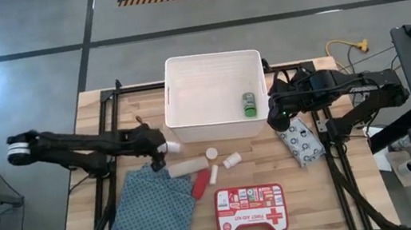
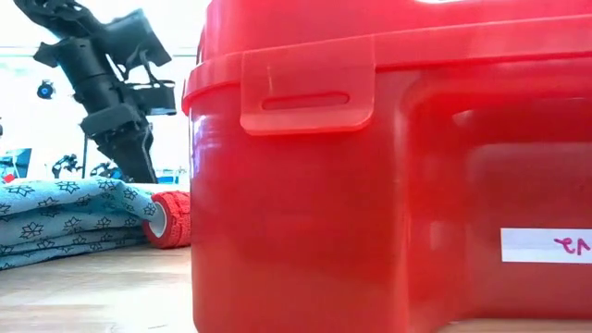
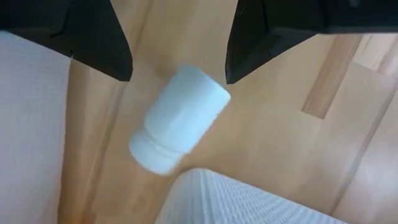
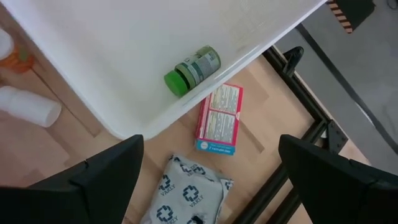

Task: Pick & place medical supplies in basket/bin
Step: Put the left white pill bottle into the white bin

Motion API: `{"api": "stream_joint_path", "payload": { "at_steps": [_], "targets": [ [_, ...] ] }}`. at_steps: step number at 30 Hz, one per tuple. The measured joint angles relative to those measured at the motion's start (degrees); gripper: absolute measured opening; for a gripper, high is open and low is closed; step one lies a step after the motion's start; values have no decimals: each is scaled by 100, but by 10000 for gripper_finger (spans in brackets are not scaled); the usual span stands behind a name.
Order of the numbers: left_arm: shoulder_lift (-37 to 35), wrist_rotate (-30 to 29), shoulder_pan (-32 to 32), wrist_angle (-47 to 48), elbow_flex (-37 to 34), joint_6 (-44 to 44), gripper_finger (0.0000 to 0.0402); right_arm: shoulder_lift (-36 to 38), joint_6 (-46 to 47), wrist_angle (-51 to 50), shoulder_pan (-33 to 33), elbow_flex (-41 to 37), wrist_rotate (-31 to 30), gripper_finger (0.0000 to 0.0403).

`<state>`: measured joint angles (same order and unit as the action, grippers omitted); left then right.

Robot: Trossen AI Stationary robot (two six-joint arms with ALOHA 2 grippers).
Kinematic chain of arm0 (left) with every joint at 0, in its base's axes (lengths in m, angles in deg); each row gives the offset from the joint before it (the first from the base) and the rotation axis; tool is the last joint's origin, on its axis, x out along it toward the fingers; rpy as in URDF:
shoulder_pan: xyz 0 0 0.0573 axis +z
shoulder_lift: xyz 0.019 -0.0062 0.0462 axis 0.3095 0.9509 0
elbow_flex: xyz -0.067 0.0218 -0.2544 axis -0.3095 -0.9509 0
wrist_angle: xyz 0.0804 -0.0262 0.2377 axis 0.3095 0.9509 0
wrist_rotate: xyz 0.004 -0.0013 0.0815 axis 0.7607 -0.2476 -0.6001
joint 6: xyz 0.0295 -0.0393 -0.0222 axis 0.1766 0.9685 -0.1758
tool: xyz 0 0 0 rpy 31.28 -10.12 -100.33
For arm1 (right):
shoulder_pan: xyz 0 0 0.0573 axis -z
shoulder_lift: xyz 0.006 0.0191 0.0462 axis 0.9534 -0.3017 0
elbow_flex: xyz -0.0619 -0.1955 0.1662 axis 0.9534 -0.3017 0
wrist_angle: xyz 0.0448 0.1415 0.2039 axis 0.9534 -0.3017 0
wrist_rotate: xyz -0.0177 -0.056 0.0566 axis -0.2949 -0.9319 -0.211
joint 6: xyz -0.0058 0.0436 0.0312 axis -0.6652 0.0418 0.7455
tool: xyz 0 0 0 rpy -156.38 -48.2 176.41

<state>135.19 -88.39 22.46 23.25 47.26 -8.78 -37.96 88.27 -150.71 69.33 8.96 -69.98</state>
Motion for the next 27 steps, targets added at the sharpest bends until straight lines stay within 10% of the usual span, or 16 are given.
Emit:
{"api": "stream_joint_path", "payload": {
  "at_steps": [10,27],
  "targets": [
    [164,-155,-27,-767,-127,-1168,238,0,100,67,0,-2,-36,365],
    [1522,-211,-26,-1738,-123,301,238,-2,170,76,2,-2,-36,365]
  ]
}}
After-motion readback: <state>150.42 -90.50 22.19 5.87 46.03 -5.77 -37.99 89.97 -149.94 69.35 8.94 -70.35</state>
